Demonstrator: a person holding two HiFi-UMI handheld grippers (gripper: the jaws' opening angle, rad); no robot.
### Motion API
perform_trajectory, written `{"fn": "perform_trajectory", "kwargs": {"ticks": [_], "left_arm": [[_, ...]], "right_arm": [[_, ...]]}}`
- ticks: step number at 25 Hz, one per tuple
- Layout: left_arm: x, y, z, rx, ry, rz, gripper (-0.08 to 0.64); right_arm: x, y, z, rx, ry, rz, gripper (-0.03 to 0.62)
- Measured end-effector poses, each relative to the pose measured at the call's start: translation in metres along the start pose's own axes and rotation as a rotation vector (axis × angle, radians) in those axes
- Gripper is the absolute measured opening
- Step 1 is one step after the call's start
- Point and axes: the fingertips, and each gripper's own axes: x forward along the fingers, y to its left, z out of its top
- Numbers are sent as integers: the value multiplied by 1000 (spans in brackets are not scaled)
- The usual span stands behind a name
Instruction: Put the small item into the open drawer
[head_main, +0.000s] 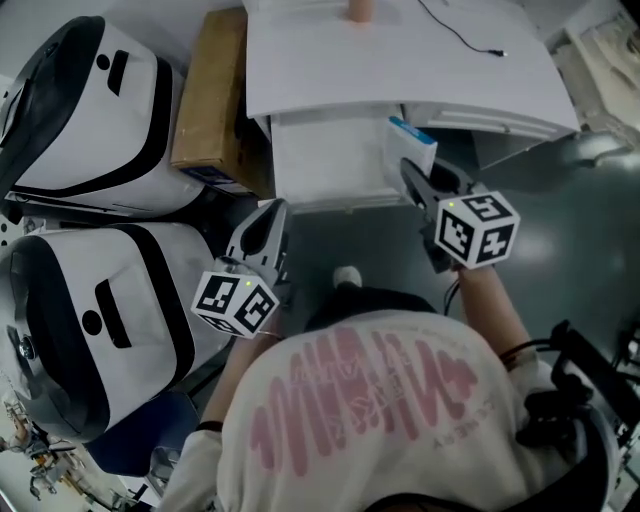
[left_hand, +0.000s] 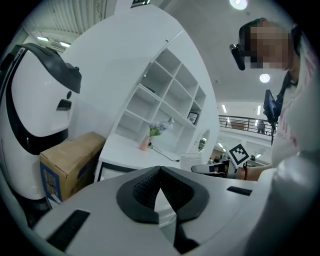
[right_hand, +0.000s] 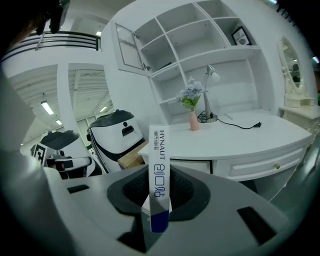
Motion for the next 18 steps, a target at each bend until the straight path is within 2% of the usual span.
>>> {"fn": "perform_trajectory", "kwargs": {"ticks": [5, 13, 16, 18], "left_arm": [[7, 23, -4, -31, 14, 57, 29], [3, 43, -14, -31, 47, 154, 29], [2, 47, -23, -54, 49, 163, 29], [3, 49, -27, -74, 45, 160, 29]], "right_arm": [[27, -15, 1, 1, 45, 46, 86], [53, -18, -11, 32, 103, 119, 86], [64, -13, -18, 36, 138, 154, 86], [72, -7, -23, 6, 174, 185, 86]]}}
